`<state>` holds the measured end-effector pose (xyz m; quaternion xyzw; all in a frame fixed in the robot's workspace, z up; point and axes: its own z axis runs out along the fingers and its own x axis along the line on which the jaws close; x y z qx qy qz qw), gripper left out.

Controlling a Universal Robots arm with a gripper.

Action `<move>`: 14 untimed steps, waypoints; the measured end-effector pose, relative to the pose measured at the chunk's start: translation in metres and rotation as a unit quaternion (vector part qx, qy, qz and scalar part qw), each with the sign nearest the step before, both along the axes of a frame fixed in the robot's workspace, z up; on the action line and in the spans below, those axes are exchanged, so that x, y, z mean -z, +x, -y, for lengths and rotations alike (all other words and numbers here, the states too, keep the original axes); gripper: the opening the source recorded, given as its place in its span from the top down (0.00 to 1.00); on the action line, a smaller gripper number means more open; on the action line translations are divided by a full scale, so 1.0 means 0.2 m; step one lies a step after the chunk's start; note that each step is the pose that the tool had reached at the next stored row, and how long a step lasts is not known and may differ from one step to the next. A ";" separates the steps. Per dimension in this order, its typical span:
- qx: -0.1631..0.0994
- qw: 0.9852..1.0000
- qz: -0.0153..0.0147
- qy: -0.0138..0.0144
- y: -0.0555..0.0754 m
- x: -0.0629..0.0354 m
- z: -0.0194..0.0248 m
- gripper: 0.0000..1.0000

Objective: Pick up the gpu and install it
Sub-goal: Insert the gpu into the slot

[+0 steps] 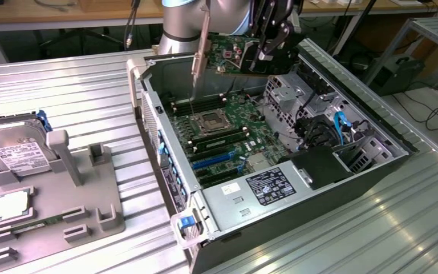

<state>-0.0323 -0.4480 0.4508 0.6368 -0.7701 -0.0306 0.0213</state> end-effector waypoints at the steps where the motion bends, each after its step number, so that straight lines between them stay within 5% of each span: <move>1: -0.002 1.000 0.000 0.000 0.00 0.000 0.000 0.72; 14: -0.034 0.999 0.000 0.000 0.00 0.000 0.001 0.72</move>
